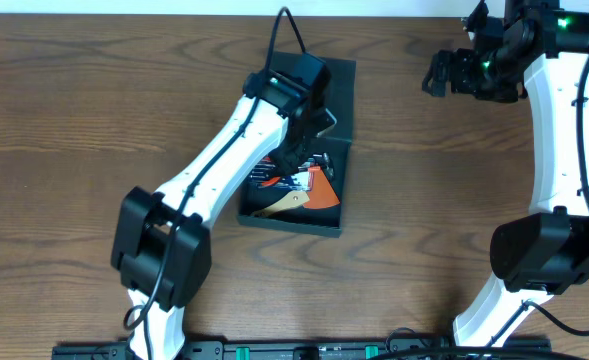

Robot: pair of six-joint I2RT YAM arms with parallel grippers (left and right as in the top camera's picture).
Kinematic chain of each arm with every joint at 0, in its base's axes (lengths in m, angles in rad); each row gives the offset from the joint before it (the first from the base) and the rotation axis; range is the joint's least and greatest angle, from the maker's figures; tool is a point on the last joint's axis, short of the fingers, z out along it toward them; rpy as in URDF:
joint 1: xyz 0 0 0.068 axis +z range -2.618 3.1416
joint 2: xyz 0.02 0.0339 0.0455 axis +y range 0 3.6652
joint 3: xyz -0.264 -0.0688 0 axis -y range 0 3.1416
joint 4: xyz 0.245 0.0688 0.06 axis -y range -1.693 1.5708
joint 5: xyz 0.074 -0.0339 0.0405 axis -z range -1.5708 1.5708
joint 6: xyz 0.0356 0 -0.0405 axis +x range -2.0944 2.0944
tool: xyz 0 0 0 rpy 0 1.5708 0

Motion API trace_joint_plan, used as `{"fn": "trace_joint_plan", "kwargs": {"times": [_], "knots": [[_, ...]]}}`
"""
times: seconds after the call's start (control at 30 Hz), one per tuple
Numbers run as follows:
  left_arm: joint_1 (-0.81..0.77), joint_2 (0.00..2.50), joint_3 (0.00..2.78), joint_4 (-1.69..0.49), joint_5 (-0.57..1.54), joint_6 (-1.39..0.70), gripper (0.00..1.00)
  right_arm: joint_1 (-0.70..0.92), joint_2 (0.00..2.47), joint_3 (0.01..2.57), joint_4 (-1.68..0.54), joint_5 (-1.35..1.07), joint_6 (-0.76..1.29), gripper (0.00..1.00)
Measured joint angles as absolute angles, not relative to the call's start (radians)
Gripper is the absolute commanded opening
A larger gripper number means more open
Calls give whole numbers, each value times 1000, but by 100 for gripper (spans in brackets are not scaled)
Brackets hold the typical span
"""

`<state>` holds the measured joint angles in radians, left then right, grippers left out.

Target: Pack container

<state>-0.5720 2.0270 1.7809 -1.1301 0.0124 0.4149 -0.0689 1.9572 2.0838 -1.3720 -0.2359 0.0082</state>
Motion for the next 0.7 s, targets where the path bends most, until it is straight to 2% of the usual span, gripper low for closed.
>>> {"fn": "trace_joint_plan", "kwargs": {"times": [0.1, 0.33, 0.4, 0.7], "knots": [[-572, 2057, 1777, -1139, 23, 413, 19, -68, 1957, 2084, -1372, -235, 8, 99], [-574, 2085, 1760, -1184, 51, 400, 19, -69, 1957, 2084, -1372, -233, 8, 99], [-577, 2085, 1742, -1187, 54, 394, 14, -68, 1957, 2084, -1372, -233, 9, 99], [-648, 2087, 1646, -1191, 58, 365, 14, -69, 1957, 2084, -1372, -232, 8, 99]]}}
